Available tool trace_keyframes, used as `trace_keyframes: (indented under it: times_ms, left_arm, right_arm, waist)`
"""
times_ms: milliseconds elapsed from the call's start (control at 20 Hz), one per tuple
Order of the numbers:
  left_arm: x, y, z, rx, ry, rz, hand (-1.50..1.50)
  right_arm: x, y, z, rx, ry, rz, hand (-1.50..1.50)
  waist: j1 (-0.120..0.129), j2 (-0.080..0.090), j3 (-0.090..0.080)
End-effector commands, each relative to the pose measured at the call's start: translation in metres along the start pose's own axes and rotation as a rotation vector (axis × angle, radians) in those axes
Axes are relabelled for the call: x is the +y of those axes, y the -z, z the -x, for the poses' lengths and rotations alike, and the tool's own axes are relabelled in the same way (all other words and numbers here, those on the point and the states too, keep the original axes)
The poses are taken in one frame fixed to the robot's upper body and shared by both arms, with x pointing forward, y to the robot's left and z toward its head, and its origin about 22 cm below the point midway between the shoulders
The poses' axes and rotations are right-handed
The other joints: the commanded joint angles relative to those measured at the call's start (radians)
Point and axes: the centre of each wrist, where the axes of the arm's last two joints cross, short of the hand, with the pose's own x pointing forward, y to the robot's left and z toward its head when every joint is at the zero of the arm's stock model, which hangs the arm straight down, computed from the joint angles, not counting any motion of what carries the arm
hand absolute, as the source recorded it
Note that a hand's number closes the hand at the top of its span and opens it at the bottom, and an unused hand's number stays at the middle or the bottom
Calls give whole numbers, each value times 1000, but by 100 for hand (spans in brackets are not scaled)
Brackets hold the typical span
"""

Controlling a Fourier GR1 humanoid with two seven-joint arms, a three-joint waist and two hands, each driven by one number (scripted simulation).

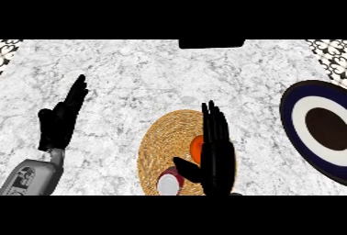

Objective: Pick the squash from the placemat and place it in the plate

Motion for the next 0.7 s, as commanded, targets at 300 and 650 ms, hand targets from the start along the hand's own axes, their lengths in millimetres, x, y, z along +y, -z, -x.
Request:
trace_keyframes:
  times_ms: [300, 650]
  left_arm:
    - [-16, 1, -4, -33, -8, 36, 0]
    - [-5, 13, -2, -32, -14, 40, 0]
  right_arm:
    - [-64, -7, -54, 278, -296, -186, -150]
    - [-82, 4, -66, 349, -316, -263, -150]
  waist:
    - [34, 10, 4]
    - [49, 17, 5]
